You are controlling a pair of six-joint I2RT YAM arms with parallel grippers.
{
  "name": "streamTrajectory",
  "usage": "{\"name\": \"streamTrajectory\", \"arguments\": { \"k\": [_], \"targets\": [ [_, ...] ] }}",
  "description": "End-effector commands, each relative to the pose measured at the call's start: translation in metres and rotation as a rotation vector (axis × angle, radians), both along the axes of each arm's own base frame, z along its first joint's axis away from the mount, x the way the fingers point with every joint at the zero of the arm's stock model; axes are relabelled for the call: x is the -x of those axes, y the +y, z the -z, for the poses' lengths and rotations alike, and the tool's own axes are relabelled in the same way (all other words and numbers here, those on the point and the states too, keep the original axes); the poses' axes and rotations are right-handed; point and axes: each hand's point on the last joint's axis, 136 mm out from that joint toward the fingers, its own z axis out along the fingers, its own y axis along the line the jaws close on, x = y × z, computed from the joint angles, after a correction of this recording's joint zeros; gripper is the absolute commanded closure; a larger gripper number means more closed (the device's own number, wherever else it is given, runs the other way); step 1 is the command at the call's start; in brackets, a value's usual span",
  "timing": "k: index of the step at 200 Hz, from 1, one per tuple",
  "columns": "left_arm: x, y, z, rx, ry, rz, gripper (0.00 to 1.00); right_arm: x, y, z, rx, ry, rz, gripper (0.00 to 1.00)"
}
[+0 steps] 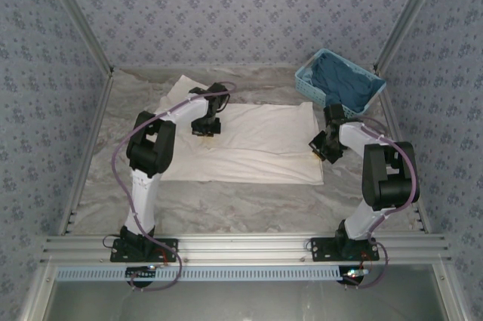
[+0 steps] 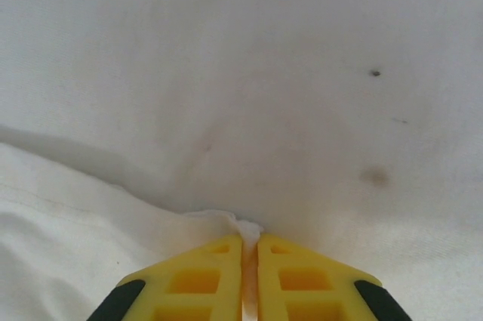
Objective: Fold and stack the t-shirts
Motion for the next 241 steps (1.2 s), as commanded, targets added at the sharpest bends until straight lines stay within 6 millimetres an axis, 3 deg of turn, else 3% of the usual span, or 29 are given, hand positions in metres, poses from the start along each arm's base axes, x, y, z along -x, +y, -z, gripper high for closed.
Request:
{"name": "streamTrajectory", "arguments": {
  "k": [1,53,88,122,164,173,185,194,216,241],
  "targets": [
    [0.0,0.003,-0.03,-0.005,-0.062,0.0,0.92,0.002,-0.001,-0.006,0.013,0.009,0.0,0.97],
    [0.001,0.001,-0.045,0.007,-0.094,0.005,1.0,0.001,0.0,-0.005,0.013,0.008,-0.004,0.98],
    [-0.002,-0.018,-0.055,0.076,-0.139,0.065,1.0,0.001,-0.002,-0.005,0.02,0.007,-0.002,0.98],
    [0.002,-0.033,-0.044,0.104,-0.101,0.124,1.0,0.002,-0.002,-0.003,0.023,0.017,-0.002,0.98],
    [0.006,-0.03,-0.03,0.068,-0.071,0.149,1.0,0.003,-0.001,-0.002,0.02,0.023,-0.004,0.98],
    [0.006,-0.029,-0.031,0.061,-0.075,0.151,0.86,0.004,-0.001,-0.002,0.019,0.025,-0.004,0.98],
    [0.005,-0.026,-0.038,0.049,-0.087,0.142,0.52,0.003,0.0,-0.003,0.009,0.023,-0.003,0.98],
    [0.006,-0.023,-0.049,0.044,-0.106,0.126,0.4,0.007,-0.003,-0.003,0.014,0.041,-0.003,0.94],
    [0.019,-0.001,-0.074,0.077,-0.136,0.018,0.38,0.006,-0.012,-0.012,0.043,0.034,-0.011,0.76],
    [0.049,0.051,-0.086,0.171,-0.127,-0.199,0.42,0.002,-0.021,-0.034,0.092,-0.014,-0.049,0.63]
  ]
}}
